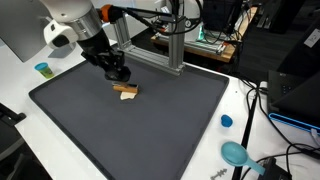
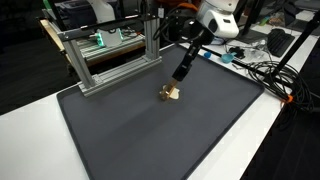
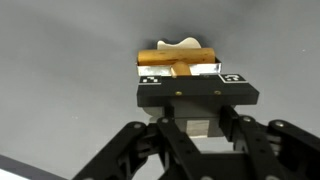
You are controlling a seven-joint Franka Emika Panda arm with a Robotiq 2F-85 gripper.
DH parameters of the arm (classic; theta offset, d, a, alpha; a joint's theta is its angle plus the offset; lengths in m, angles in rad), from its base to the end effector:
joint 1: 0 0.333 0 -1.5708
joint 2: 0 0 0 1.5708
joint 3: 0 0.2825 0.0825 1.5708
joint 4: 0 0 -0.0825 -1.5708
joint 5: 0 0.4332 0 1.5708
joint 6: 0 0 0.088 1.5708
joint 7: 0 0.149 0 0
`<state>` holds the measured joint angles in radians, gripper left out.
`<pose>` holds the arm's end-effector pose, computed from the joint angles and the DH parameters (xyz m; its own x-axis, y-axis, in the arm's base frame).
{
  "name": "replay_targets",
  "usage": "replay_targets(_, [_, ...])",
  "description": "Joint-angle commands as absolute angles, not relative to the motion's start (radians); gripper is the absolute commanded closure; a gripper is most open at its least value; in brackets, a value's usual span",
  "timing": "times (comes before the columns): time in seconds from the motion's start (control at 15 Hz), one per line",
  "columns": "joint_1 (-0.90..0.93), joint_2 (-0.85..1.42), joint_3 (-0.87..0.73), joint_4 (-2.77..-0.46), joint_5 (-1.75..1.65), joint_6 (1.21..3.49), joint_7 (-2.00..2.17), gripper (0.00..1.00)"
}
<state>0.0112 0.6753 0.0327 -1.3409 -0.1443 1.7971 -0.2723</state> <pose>0.7217 0.0106 0.2262 0.9108 0.3359 -0.2399 0.3564 -0.9332 0.0467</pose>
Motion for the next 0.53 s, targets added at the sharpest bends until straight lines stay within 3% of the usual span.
replay_targets(0.0, [0.020,0.728,0.050,-1.301,-0.140,1.842,-0.292,0.79])
replay_targets(0.47, [0.011,0.764,0.066,-1.257,-0.131,1.875,-0.376,0.79])
